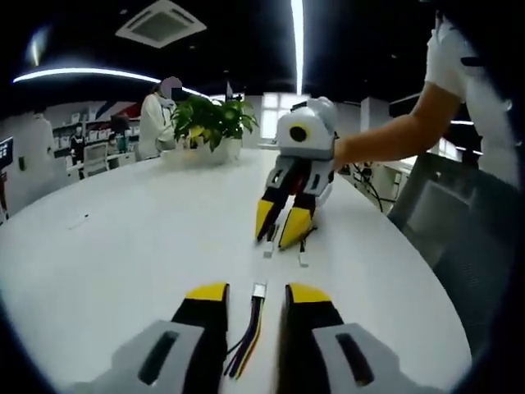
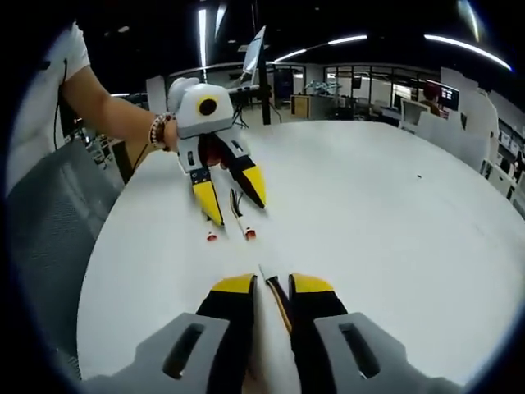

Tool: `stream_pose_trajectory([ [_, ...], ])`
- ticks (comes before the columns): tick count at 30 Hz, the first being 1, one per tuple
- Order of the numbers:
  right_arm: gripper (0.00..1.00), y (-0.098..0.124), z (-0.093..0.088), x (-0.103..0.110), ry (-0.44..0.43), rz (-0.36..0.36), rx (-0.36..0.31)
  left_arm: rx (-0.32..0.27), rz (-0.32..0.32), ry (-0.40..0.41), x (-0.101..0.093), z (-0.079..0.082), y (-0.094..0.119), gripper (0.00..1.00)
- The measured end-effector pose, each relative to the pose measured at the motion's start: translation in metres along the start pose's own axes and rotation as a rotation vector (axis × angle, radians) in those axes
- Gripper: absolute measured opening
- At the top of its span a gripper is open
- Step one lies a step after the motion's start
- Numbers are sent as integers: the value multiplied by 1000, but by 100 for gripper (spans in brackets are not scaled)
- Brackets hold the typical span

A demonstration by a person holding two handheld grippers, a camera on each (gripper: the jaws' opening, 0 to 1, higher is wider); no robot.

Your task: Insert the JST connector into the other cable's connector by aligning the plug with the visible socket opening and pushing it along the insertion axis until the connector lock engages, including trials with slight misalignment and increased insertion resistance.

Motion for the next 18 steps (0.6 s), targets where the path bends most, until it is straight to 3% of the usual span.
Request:
stream_pose_trajectory([
  [5,12,-2,-3,-1,-5,9,-11,-51,-3,55,5,-3,-3,19],
  [18,6,-10,-6,-4,38,28,-65,-26,-41,-14,7,-11,-6,13],
])
Point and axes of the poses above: the point that each gripper's makers call its tool centre point, and the gripper's own axes: y roughly backward along the fingers, x roughly to its left, z roughly out of its top, the point moved 7 cm from there along y, roughly backward along the fingers, and after that the axes turned 7 degrees about -z, right-handed, at the moved point
